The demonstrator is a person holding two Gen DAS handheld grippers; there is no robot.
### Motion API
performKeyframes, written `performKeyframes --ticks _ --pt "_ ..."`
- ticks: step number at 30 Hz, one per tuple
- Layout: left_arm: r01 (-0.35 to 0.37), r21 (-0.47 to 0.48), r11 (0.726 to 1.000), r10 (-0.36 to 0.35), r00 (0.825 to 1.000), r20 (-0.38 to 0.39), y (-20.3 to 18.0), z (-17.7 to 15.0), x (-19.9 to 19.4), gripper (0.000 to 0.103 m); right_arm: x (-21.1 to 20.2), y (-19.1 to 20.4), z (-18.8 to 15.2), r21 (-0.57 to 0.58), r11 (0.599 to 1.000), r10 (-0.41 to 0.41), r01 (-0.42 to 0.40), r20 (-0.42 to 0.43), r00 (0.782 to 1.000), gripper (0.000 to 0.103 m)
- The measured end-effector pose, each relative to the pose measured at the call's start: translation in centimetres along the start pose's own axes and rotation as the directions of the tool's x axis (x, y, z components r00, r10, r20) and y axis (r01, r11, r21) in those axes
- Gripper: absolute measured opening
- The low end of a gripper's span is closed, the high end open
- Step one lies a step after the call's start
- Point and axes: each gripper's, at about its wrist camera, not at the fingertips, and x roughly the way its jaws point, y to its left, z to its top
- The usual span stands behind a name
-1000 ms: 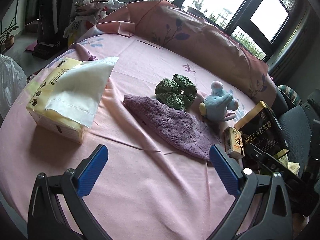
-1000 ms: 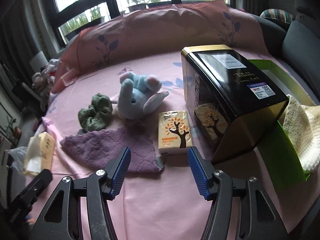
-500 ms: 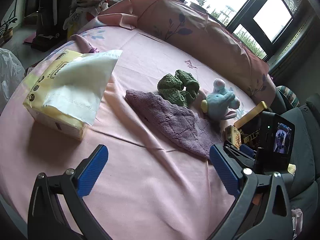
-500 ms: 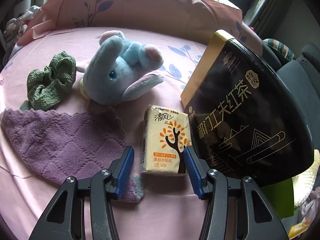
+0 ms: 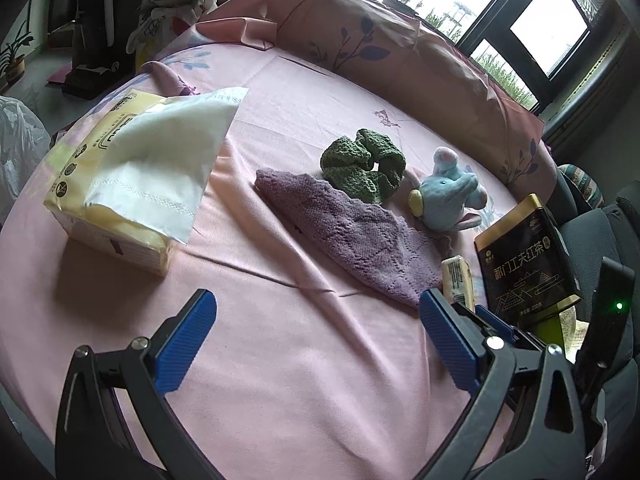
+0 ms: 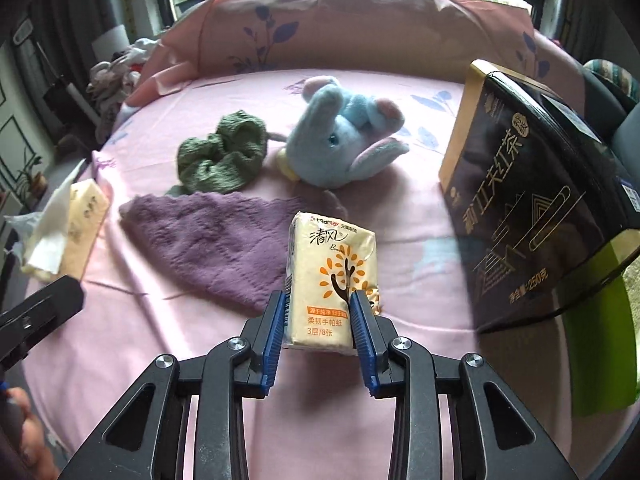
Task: Organize soft objects
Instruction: 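Grasp the small tree-print tissue pack with the right gripper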
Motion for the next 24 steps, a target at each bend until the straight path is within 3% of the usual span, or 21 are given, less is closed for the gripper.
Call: performKeyframes --ticks 2,5,9,11,13,14,17,21,24 --pt "-0.005 -0.001 1.0 0.005 1.0 -0.002 0.0 0.0 0.0 0.101 -0.4 0.1 -0.4 0.009 0.999 0.054 -0.053 -0.02 0.998 0.035" --pt "-0.008 0.002 1.0 0.008 1.0 -0.008 -0.1 -0.2 0.1 0.101 -0.4 0.4 -0.8 0.026 0.98 0.198 -0.197 -0.07 0.978 0.035" --pt "-0.028 0.013 1.0 0.028 0.999 -0.017 -0.2 -0.3 0.4 0.101 -0.6 1.6 -1.4 -0.019 0.978 0.208 -0.21 -0.086 0.974 0.036" --pt "-0.031 0.016 0.999 0.032 0.999 -0.021 -0.2 -0.4 0.4 0.101 -1.1 1.4 -1.4 -0.007 0.972 0.232 -0.234 -0.087 0.969 0.042" --pt "-0.032 0.018 0.999 0.033 0.999 -0.028 -0.2 -0.4 0.6 0.101 -1.7 0.9 -1.1 0.009 0.962 0.271 -0.271 -0.075 0.96 0.062" --pt "-0.032 0.018 0.999 0.033 0.999 -0.031 -0.2 -0.4 0.6 0.101 -2.2 0.3 -1.0 0.018 0.959 0.284 -0.284 -0.06 0.957 0.067" --pt "-0.016 0.023 1.0 0.017 0.998 -0.053 -0.3 -0.6 0.9 0.099 -3.4 -1.2 -0.5 0.064 0.95 0.305 -0.305 -0.001 0.952 0.069" --pt "0.065 0.047 0.997 -0.058 0.988 -0.144 -1.4 -1.4 1.9 0.086 -3.2 -3.2 -0.1 0.149 0.923 0.352 -0.354 0.04 0.935 0.069" --pt "0.126 0.076 0.989 -0.108 0.971 -0.215 -3.0 -2.3 2.7 0.076 -2.1 -3.3 0.0 0.17 0.891 0.425 -0.421 0.017 0.905 0.069"
